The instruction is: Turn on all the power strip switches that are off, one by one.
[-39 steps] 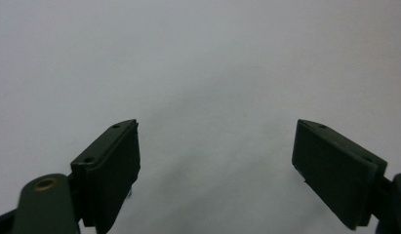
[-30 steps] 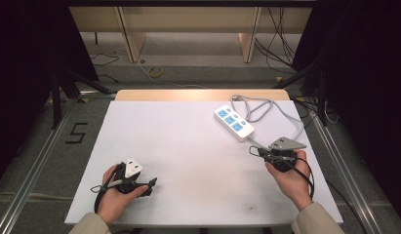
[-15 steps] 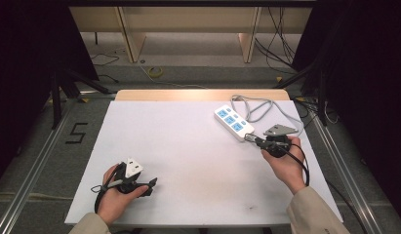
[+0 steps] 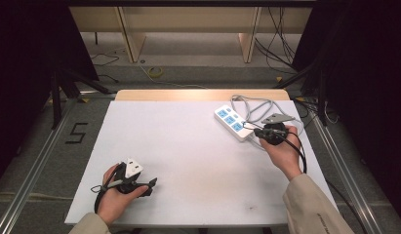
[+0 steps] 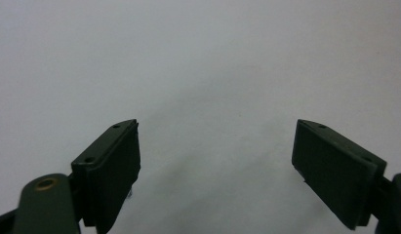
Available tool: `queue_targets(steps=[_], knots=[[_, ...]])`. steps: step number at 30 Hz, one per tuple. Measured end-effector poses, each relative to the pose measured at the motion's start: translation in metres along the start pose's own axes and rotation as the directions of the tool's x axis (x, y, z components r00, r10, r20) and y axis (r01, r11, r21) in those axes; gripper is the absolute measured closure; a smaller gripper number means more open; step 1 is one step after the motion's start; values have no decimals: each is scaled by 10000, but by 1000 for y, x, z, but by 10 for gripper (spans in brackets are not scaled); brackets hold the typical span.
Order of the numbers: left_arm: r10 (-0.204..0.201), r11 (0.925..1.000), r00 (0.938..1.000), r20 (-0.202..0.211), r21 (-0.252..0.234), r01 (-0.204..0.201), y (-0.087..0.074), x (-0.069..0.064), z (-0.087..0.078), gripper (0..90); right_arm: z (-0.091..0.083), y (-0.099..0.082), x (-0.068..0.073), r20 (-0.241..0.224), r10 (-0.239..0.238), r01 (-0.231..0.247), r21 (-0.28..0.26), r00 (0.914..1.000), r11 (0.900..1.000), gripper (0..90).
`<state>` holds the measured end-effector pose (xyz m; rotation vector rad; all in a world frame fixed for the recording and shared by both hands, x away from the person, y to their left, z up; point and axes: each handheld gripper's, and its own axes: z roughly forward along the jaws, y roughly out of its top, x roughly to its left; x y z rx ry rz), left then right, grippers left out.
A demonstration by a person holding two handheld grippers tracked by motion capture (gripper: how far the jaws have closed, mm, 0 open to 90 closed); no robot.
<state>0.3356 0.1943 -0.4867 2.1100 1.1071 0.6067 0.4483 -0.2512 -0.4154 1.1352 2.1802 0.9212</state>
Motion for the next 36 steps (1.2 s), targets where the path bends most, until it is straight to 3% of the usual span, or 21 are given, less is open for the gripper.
queue_targets(steps=[16, 36], knots=[[50, 10000, 10000, 14, 35, -50, 0, -1, 1, 179, 22, 12, -11, -26, 210, -209, 308, 9998, 9993, 900], [130, 9999, 9999, 27, 59, -130, 0, -1, 1, 179, 64, 30, -21, 0, 391, -389, 827, 9992, 9958, 900]])
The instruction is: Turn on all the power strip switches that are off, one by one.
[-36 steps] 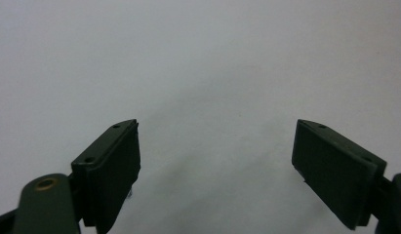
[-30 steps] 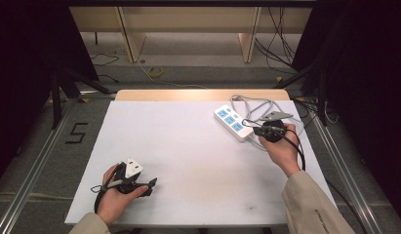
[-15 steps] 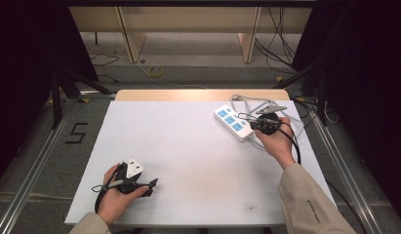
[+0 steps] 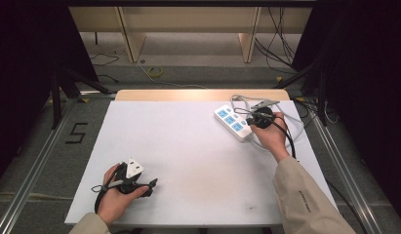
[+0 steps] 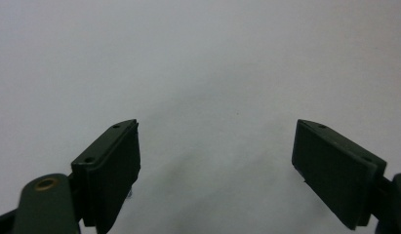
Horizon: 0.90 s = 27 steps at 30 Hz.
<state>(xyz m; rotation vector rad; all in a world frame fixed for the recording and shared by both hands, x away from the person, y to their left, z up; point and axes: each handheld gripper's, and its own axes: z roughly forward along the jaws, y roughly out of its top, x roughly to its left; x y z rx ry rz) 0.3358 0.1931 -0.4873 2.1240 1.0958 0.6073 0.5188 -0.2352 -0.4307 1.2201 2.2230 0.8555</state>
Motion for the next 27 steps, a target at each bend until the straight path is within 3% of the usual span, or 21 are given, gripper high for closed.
queue_targets(steps=[27], knots=[[41, 10000, 10000, 72, 31, -41, 0, 0, 0, 178, 36, 12, -6, -161, 296, -282, 821, 9994, 9962, 900]])
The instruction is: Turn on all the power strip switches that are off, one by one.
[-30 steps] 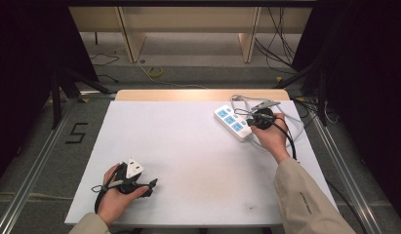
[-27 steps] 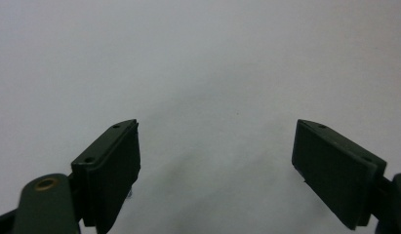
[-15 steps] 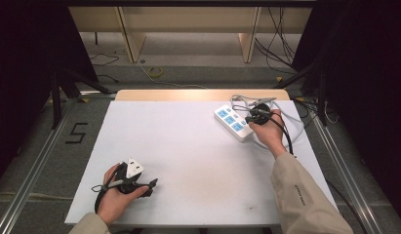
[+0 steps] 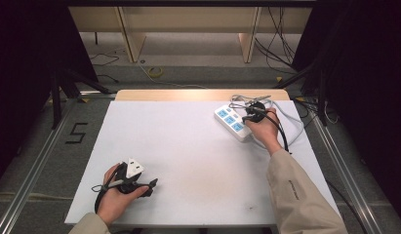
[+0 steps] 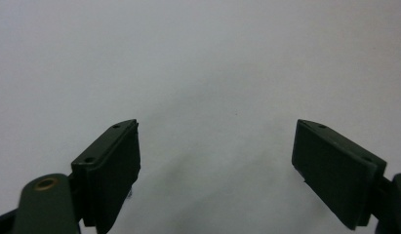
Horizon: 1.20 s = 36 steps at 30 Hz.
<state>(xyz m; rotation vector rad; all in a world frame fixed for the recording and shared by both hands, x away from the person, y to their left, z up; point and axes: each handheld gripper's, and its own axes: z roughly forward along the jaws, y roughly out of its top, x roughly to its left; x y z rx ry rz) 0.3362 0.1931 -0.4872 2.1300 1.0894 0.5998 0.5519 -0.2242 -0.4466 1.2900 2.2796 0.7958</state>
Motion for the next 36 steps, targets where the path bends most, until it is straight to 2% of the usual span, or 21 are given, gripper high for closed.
queue_targets(steps=[23, 36], knots=[[62, 10000, 10000, 52, 4, -62, 0, 0, 1, 178, 6, 4, -2, -231, 322, -313, 407, 9992, 9987, 900], [66, 10000, 10000, 70, 44, -67, 0, 0, 1, 181, 7, 6, 2, 37, 315, -316, 574, 9995, 9979, 900]])
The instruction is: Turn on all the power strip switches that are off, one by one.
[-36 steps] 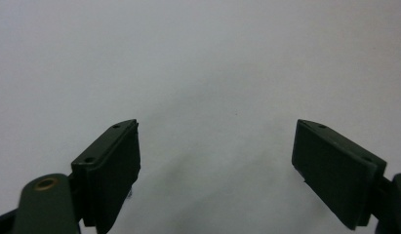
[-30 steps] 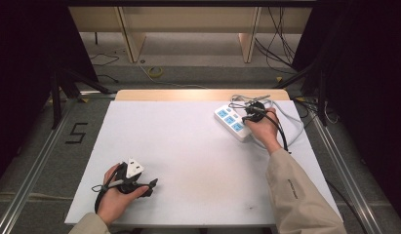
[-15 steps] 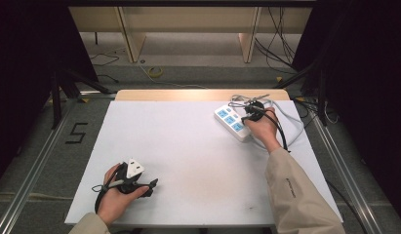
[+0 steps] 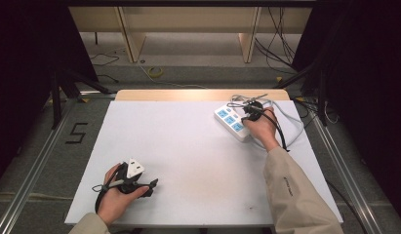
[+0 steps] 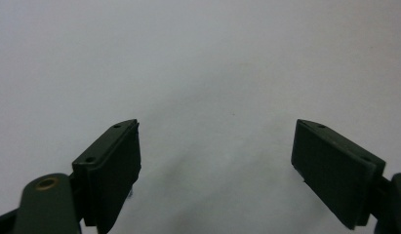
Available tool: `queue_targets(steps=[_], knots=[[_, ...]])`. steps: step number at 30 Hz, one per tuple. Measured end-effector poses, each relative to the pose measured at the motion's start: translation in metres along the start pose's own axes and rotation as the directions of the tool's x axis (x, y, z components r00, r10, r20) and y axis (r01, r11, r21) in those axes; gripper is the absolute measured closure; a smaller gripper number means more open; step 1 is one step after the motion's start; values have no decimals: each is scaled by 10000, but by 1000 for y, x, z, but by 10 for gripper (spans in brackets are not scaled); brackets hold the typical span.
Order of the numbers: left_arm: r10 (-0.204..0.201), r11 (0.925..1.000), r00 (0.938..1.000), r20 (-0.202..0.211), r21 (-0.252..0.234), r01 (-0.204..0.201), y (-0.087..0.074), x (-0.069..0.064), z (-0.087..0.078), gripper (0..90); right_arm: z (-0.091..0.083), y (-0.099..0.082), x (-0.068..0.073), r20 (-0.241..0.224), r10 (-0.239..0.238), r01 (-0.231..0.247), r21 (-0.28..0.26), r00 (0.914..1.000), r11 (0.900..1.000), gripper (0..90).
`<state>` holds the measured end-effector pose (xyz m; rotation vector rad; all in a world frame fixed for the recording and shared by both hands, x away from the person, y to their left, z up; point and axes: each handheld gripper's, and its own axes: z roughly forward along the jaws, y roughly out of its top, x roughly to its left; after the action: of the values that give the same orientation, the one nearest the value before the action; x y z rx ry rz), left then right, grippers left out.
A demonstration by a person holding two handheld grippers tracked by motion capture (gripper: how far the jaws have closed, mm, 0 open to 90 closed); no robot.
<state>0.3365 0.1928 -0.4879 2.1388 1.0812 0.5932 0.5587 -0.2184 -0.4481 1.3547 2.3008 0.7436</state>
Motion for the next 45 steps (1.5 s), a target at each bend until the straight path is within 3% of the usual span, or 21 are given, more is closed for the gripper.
queue_targets(steps=[26, 41, 45], knots=[[-26, 10000, 10000, -28, -28, 26, 0, 1, 0, 181, 1, -1, -2, -120, 440, -439, 19, 9990, 9990, 900], [-15, 10000, 10000, -20, -3, 15, 0, 0, 0, 181, 0, 2, 1, 206, 372, -378, 280, 9991, 9989, 900], [7, 10000, 10000, 8, 14, -7, 0, 0, 1, 181, -2, 5, -1, 360, 394, -387, -200, 9986, 9990, 900]])
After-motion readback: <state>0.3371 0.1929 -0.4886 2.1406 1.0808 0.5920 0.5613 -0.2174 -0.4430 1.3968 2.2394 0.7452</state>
